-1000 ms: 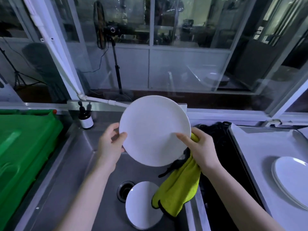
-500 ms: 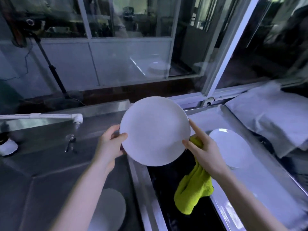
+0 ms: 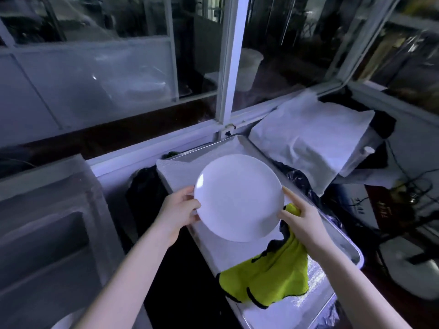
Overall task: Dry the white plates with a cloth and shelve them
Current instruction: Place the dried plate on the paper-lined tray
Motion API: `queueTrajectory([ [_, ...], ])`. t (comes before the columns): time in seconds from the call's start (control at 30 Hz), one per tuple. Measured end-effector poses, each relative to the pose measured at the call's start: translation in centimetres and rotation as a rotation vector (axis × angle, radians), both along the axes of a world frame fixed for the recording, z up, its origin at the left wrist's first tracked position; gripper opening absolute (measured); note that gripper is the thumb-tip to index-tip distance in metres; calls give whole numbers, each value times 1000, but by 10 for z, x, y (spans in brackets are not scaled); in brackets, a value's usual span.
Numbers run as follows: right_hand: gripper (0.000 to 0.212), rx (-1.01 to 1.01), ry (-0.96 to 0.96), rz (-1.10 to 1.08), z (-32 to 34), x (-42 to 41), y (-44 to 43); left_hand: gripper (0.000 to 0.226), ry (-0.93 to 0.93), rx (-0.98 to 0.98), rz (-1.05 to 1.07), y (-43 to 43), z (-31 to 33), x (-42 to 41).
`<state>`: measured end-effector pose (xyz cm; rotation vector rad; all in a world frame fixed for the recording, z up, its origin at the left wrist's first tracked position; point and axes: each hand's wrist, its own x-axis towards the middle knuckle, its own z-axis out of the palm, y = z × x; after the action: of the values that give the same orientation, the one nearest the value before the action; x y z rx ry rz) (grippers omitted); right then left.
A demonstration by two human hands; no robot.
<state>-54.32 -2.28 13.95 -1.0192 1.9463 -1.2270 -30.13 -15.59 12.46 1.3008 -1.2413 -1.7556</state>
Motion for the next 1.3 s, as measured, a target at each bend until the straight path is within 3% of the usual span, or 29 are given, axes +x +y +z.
queueTrajectory([
  [0.13,71,84,20,-32,-26,-41,-4,46,-99,-18,-70,-9,-28,-44],
  [0.4,67,225,40,-33,-75,-88,-38,53,-317,-26,42,-33,-83,-94],
  [0.73,69,324,91,2,-114,-108,-72,58,-354,-7,51,-46,-110,-115],
  [1.3,70,366,191,22,-114,-112,-73,55,-451,-87,54,-46,-121,-124],
])
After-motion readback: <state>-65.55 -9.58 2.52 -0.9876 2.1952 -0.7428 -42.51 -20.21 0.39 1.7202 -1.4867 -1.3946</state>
